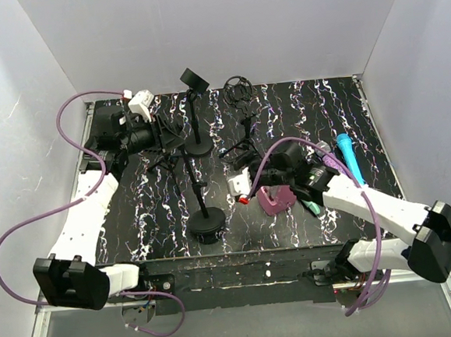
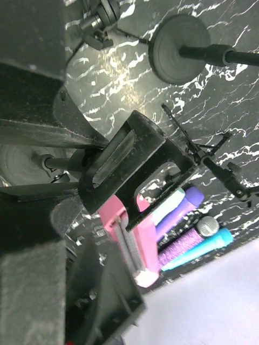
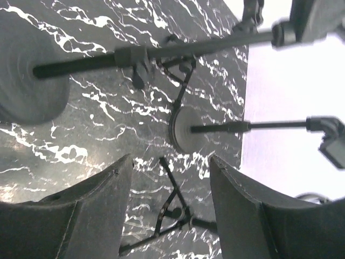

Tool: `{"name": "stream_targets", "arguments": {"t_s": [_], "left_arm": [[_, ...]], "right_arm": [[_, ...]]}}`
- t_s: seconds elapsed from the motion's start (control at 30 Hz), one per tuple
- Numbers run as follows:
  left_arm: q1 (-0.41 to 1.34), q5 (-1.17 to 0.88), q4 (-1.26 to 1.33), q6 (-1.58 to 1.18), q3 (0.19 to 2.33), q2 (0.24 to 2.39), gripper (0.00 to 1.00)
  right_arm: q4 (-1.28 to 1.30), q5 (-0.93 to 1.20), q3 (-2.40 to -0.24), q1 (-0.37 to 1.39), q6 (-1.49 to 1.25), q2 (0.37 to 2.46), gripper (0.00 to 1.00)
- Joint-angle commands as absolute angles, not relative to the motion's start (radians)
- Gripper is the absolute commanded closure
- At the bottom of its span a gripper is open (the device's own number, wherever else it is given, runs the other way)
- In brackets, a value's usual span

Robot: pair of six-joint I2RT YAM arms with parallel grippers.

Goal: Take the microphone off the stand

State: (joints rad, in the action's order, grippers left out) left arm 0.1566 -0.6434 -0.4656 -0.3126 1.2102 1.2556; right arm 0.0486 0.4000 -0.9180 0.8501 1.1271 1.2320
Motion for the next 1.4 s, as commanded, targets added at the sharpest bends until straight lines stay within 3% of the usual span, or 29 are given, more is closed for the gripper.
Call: {"name": "stream_targets", "arguments": {"t_s": [0.0, 0.37, 0.6, 0.77, 0.93, 1.37], "left_arm": [[0.160, -0.669, -0.618, -0.096, 1.313, 1.128, 1.00], [0.160, -0.373, -0.804, 0.175, 1.261, 0.905, 1.00], [0.160, -0.039, -0.812, 0.219, 1.192, 0.810, 1.00], [0.158, 0.245, -0.629, 0.192, 1.056, 0.726, 1.00], [0.152, 0.382, -0.445, 0.104, 0.983, 0.744, 1.00], [0.104, 0.434, 0.069, 0.132, 0.945, 0.974, 1.00]], "right_arm": [[0.121, 0.305, -0.925, 0.831, 1.010, 1.167, 0.34], [0.130, 0.216, -0.916, 0.827, 0.908, 1.111, 0.35], [0.114, 0.204, -0.928, 0.828, 0.882, 1.108, 0.35], [0.107, 0.195, -0.937, 0.827, 0.828, 1.108, 0.35], [0.107, 0.196, -0.956, 0.827, 0.793, 1.114, 0.36], [0.107, 0.176, -0.963, 0.827, 0.759, 1.123, 0.36]]}}
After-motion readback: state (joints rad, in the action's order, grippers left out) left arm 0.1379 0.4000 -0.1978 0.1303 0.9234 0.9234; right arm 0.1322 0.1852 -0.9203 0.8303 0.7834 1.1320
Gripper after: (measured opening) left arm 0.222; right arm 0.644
